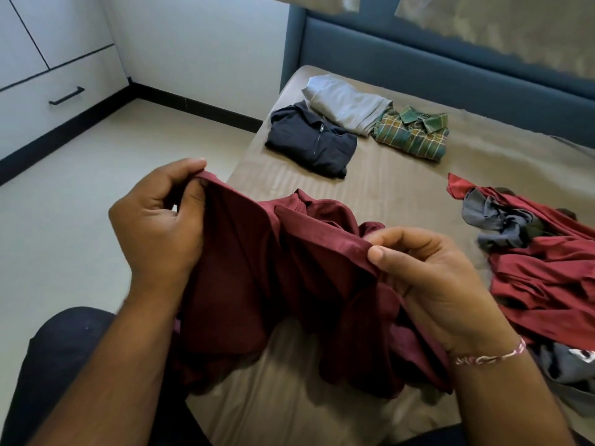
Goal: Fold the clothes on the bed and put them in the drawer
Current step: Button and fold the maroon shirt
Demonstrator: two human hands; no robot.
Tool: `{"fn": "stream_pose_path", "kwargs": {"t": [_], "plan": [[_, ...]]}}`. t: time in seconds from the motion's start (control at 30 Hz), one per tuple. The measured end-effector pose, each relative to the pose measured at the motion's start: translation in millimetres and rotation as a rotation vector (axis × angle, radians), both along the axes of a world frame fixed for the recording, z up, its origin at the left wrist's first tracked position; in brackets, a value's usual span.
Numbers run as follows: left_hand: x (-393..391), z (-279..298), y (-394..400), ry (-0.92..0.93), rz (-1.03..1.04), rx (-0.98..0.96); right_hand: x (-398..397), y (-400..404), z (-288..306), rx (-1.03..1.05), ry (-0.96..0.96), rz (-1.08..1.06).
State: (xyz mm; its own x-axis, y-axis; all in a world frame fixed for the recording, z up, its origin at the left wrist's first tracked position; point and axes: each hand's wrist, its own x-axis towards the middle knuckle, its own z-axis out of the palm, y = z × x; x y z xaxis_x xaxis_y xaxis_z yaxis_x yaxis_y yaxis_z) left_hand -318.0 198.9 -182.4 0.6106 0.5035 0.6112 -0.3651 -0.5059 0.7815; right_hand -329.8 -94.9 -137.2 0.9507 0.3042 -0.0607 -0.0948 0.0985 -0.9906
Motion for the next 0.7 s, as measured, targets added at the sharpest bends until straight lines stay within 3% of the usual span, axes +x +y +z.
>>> {"fn": "stream_pose_path", "kwargs": {"t": [0.07,0.13,0.37,0.5,0.7], "plan": [[3.7,0.3,1.1,0.007,-0.01,-0.047,-1.1,5.2,6.5,-0.213,-0.172,-0.073],[6.5,-1.3,-0.2,0.041,-0.087,-0.099,-0.9,8.6,13.8,-0.323,-0.21,-0.065],[-8.9,6.4,-31.1,0.063,-0.321,-0.01,6.2,33.8,18.1,-0.132,0.035,-0.03],[-14.5,7.9,-47.3,0.003,-0.416,0.179,2.5,37.1,13.9,-0.057,0.005,-0.029],[-19.9,4.3,-60.3,-0.103,-0.506,0.256,-7.3,36.8,6.1,0.04,-0.04,-0.144]]}}
